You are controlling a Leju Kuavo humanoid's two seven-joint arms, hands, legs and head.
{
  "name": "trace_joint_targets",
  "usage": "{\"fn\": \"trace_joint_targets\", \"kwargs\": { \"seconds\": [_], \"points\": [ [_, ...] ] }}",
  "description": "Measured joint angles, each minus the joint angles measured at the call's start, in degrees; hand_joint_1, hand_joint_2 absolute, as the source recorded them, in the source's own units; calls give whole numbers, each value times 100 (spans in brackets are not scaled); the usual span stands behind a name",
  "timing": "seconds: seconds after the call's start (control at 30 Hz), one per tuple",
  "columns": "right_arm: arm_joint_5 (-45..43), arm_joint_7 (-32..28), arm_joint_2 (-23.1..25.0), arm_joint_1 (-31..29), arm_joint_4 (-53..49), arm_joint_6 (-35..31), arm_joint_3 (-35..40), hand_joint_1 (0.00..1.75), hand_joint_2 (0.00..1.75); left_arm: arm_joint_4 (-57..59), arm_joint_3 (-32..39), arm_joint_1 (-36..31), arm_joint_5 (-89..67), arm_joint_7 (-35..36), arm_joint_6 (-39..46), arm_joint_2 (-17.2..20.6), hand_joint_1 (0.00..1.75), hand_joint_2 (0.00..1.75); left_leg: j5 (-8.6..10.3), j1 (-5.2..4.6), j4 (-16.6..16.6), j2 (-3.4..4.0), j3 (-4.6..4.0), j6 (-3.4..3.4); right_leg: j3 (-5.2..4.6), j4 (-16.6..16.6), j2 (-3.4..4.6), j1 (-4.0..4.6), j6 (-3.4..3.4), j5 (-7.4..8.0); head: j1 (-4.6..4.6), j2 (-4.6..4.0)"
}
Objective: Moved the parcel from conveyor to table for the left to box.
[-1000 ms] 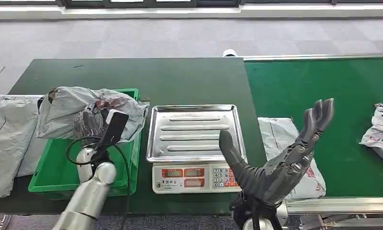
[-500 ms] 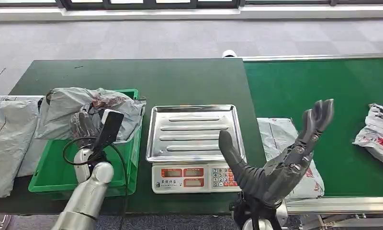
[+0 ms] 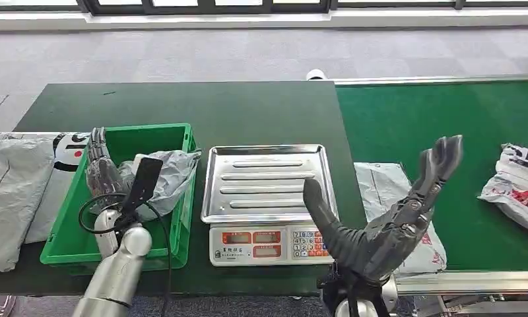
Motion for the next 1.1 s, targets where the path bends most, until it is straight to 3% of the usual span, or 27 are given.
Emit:
{"fn": "trace_joint_targets", "kwargs": {
  "seconds": [0.27,0.4,0.47,0.63,0.77,0.93,1.1],
  "points": [
    [162,0,37,-15,7,0,-42,0,175,-400,566,214,-66,-794,9,-304,0,175,0,0,0,0,-6,0,-8,0,0,0,0,0,0,0],
    [560,79,98,21,61,0,-280,0,175,-820,1111,338,423,-2038,13,-663,0,175,-1,0,1,0,-11,1,-14,0,1,0,0,0,0,0],
    [1230,598,96,15,200,0,-602,0,175,-1153,1198,484,1391,-2419,15,-769,0,175,-7,-1,1,5,-8,0,-13,-1,4,0,0,0,0,0],
    [2584,2425,-171,-248,971,70,-1489,0,175,-2412,657,1175,2936,-2454,-24,-706,0,175,-8,-1,3,-2,-13,4,-14,-7,-1,0,2,0,0,2],
    [2781,2717,-359,-410,1408,138,-1913,0,175,-3093,245,1503,3099,-2461,-39,-610,0,175,-8,-3,4,-1,-14,4,-15,-7,-2,-2,2,0,0,2],
    [3233,3598,-553,-543,1836,514,-2269,0,175,-3561,-94,1746,3165,-2515,-96,-501,0,175,-9,-2,3,-1,-14,4,-17,-7,-2,0,5,-3,0,0],
    [2995,3860,-918,-668,2533,581,-3037,0,175,-3895,-419,1974,3189,-2472,-160,-379,0,175,-9,-5,4,-18,-17,5,-13,-9,-20,-3,8,-5,2,0]
  ]
}}
